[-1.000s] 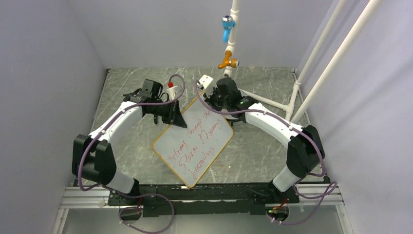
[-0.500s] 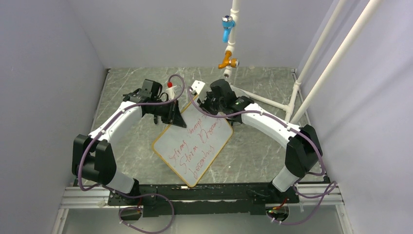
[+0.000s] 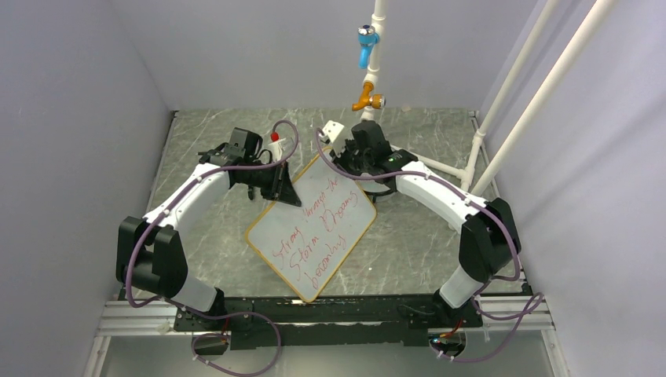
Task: Erase the whiteboard
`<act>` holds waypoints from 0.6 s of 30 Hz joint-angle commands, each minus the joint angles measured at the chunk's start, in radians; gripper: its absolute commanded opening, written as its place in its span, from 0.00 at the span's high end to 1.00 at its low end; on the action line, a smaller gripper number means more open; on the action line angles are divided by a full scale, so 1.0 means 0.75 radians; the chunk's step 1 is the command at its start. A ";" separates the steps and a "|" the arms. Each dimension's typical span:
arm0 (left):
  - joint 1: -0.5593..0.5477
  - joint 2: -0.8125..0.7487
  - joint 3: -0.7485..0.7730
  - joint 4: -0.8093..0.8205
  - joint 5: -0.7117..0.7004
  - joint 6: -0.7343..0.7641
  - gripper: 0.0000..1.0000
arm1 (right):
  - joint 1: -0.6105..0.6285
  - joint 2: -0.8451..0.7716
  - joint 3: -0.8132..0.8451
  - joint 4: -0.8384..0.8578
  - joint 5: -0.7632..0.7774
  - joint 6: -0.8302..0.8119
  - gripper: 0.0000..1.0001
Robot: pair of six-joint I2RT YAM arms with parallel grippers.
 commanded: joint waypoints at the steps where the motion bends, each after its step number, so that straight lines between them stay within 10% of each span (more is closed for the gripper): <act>1: -0.022 -0.048 0.025 0.057 0.183 0.063 1.00 | 0.080 -0.030 -0.007 -0.103 -0.285 -0.100 1.00; 18: 0.005 -0.031 0.028 0.085 0.225 0.036 1.00 | 0.477 -0.129 -0.085 -0.327 -0.337 -0.418 1.00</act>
